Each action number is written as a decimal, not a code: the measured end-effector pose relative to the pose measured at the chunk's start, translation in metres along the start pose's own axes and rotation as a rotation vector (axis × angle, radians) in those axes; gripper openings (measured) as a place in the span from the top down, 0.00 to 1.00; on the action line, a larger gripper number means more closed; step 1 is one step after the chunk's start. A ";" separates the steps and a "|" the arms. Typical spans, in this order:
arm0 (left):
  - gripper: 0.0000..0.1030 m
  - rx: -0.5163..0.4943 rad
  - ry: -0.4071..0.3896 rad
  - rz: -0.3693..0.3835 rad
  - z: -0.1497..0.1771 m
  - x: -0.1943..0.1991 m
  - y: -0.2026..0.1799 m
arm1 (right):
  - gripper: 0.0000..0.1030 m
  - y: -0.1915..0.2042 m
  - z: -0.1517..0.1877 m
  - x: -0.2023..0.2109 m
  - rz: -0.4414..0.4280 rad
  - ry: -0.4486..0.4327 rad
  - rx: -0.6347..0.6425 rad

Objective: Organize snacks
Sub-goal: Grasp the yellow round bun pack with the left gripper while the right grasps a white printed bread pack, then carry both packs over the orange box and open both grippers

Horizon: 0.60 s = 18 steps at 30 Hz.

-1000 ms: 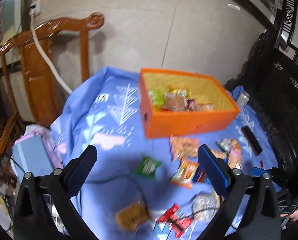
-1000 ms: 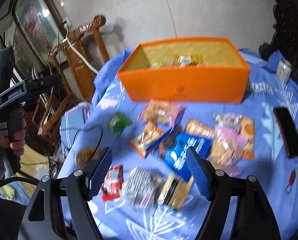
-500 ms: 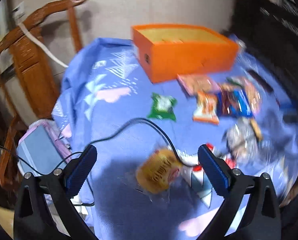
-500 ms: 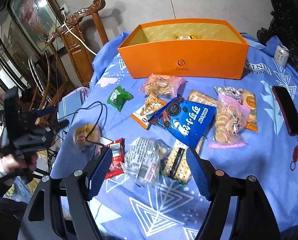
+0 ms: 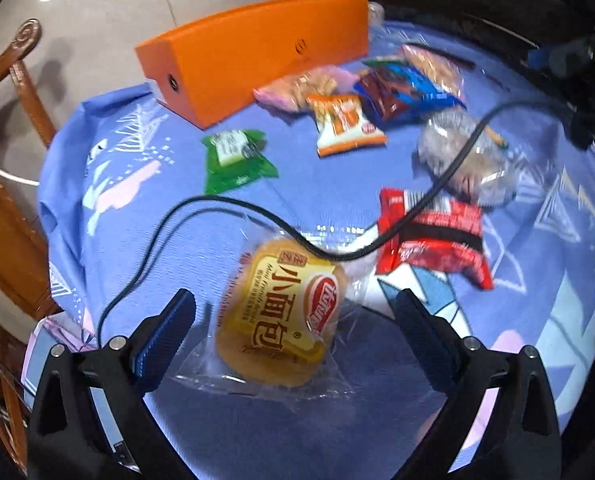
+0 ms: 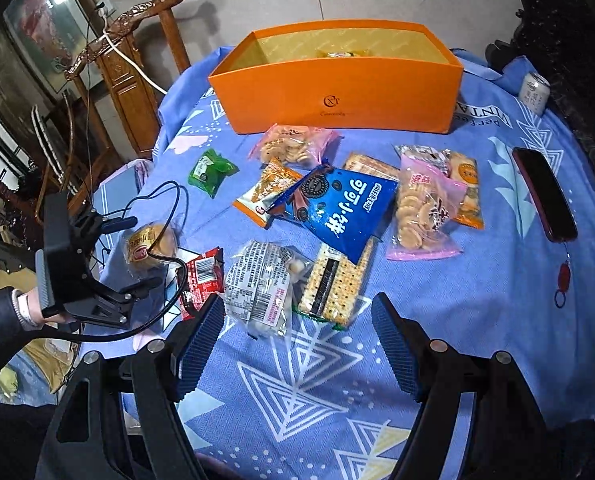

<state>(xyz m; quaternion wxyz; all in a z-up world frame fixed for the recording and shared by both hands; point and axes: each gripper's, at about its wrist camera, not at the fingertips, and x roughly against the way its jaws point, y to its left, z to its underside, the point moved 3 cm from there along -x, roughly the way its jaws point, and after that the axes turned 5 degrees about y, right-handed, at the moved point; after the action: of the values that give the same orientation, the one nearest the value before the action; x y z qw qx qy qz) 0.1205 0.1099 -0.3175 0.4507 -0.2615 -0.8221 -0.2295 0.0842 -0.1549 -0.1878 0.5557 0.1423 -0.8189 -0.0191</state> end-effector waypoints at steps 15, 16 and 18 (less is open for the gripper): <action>0.45 0.140 0.004 -0.033 0.026 0.028 0.019 | 0.26 0.013 -0.006 -0.020 -0.053 -0.011 -0.017; 0.45 0.151 0.012 -0.040 0.030 0.033 0.021 | 0.26 0.015 -0.007 -0.024 -0.070 -0.006 -0.020; 0.45 0.175 0.026 -0.052 0.040 0.043 0.025 | 0.29 0.022 -0.011 -0.036 -0.097 0.003 -0.008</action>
<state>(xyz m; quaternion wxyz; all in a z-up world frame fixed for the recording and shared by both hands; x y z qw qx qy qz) 0.0915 0.1631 -0.2967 0.4763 -0.1965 -0.8396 -0.1719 0.1018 -0.1232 -0.2117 0.5560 0.1796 -0.8101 -0.0490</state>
